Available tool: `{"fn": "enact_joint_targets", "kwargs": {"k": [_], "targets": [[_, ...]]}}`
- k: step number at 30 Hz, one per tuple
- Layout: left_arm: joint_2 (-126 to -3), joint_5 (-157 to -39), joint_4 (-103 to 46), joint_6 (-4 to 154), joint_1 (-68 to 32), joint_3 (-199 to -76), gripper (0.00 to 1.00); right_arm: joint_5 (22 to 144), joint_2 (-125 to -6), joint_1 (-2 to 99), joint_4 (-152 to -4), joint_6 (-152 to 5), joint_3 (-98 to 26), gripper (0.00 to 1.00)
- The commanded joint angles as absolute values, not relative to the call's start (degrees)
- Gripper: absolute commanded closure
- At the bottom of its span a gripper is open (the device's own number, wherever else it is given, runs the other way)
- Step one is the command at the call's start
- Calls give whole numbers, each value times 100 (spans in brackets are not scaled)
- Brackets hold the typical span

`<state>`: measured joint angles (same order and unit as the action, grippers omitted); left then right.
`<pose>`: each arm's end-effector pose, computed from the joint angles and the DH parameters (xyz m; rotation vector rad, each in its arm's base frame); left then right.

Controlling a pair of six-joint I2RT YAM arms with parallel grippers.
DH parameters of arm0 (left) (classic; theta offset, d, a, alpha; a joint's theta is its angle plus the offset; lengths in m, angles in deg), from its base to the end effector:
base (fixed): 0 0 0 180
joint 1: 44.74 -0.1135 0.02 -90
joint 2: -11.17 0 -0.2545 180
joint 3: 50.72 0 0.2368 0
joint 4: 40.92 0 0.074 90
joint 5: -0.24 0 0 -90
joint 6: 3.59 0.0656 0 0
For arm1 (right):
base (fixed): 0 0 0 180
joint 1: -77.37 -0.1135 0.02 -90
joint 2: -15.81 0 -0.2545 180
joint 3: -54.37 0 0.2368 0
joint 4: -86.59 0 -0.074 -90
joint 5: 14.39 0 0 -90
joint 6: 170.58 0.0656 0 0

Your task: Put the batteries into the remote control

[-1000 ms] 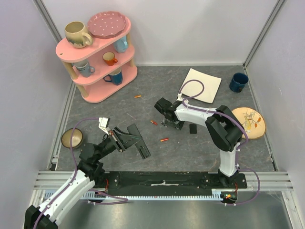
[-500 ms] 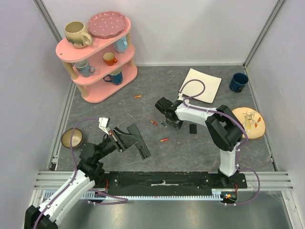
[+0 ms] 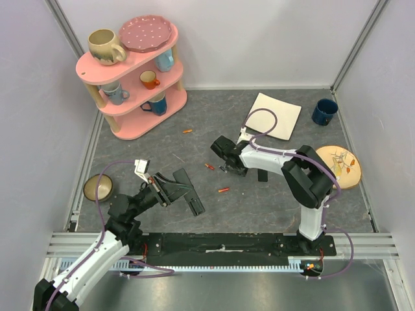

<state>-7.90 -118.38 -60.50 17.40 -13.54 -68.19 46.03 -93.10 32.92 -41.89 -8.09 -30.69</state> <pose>0.1046 -0.1001 0.2307 0.0116 1.5336 -1.7643 0.2741 0.2235 0.1317 0.7074 2.4734 -0.0737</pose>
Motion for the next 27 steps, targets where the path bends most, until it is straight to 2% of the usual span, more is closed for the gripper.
{"fn": "enact_joint_targets", "kwargs": {"k": [1, 8, 10, 13, 14, 20, 23, 25, 27], "targets": [[-756, -11902, -6096, 1724, -1372, -5670, 98, 4267, -9082, 3211, -3918, -1500, -2807, 69], [-756, -11911, -6017, 1759, -1372, -5731, 98, 3888, -8063, 3228, -4207, -4799, -2780, 78], [-738, -11911, -5973, 1768, -1372, -5723, 98, 3686, -7860, 3237, -4234, -5226, -2719, 80], [-624, -11859, -5824, 1786, -1372, -5714, 98, 4263, -7473, 3325, -4594, -6473, -2517, 77], [-589, -11815, -5788, 1777, -1372, -5722, 98, 4448, -7411, 3325, -4664, -6693, -2491, 75], [-299, -11718, -5445, 1838, -1372, -5784, 98, 5863, -7656, 3308, -4420, -7749, -2736, 94], [-202, -11718, -5332, 1830, -1372, -5784, 98, 6172, -7525, 3264, -4875, -8014, -2317, 100], [-106, -11718, -5252, 1838, -1372, -5793, 98, 6233, -7455, 3263, -5077, -8014, -2139, 100], [-35, -11709, -5120, 1838, -1372, -5793, 98, 6313, -7402, 3263, -5280, -8014, -1928, 96]]}}
